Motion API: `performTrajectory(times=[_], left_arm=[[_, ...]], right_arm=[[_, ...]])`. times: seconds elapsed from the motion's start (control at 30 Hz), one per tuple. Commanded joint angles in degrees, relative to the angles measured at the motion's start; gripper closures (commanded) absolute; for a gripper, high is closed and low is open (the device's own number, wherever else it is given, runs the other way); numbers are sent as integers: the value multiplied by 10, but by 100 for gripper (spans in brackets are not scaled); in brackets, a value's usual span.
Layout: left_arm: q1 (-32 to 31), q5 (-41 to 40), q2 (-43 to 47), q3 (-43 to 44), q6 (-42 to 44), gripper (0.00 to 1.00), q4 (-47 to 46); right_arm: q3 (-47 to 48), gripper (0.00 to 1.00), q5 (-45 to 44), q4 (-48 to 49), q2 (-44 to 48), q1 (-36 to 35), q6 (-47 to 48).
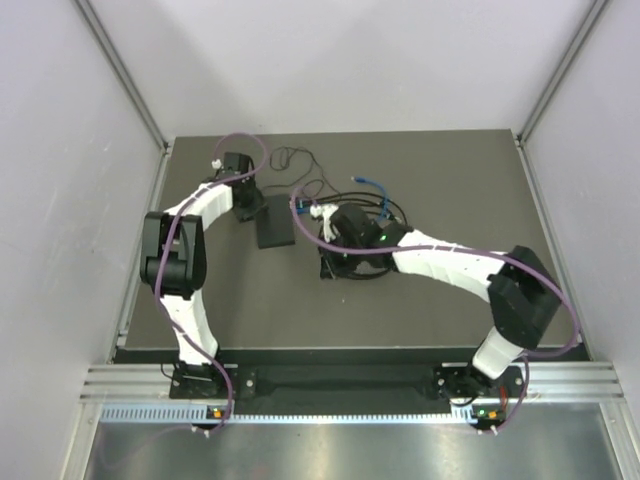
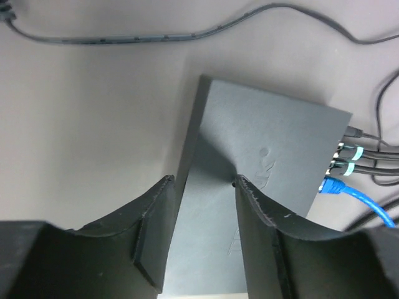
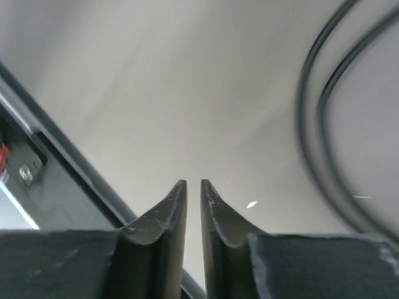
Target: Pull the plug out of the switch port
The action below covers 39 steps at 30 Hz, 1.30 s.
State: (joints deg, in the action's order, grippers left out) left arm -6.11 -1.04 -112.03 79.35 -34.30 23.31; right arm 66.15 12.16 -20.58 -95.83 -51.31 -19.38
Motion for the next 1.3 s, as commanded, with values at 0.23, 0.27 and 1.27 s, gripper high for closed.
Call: performTrajectory(times=[0.23,0.27,1.27], left_arm=[[-5,-113,177,-36,-26,44,69],[-7,-100,194,-50,-28,43,58],[-116,-12,279,-307,-198,63,-92]], right_arm=[[216,44,-73,-24,-48,147,55],[252,34,-73,-21,-67,157,57],[582,64,175,108,-498,240,-47]])
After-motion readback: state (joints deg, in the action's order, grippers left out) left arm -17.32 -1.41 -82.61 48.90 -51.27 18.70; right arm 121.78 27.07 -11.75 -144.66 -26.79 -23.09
